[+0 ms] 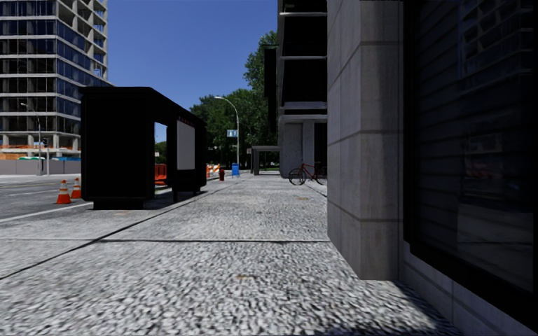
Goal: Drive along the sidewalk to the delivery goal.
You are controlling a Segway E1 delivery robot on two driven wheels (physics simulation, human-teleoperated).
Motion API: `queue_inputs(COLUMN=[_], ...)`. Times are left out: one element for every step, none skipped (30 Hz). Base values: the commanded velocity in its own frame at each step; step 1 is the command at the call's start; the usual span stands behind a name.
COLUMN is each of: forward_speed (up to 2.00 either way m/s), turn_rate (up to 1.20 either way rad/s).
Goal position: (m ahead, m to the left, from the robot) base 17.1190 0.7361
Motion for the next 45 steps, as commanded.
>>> queue_inputs(forward_speed=[1.96,1.96,1.96,1.96,1.96,1.98,1.99,1.99,1.99,1.99,1.99,1.99,1.99,1.99,1.99,1.99,1.98,1.98,1.98,1.98,1.98,1.99,2.0,2.0,2.0,2.0,2.0,2.0,2.0,2.0,2.0,2.0,2.0,2.0,2.0,2.0,2.0,2.0,2.0,2.0,2.0,2.0,2.0,2.0,2.0], turn_rate=[0.0,0.0,0.0,0.0,0.0,0.0,0.0,0.0,0.0,0.0,0.0,0.0,0.0,0.0,0.0,0.0,0.0,0.0,0.0,0.0,0.0,0.0,0.0,0.0,0.0,0.0,0.0,0.0,0.0,0.0,0.0,0.0,0.0,0.0,0.0,0.0,0.0,0.0,0.0,0.0,0.0,0.0,0.0,0.0,0.0])
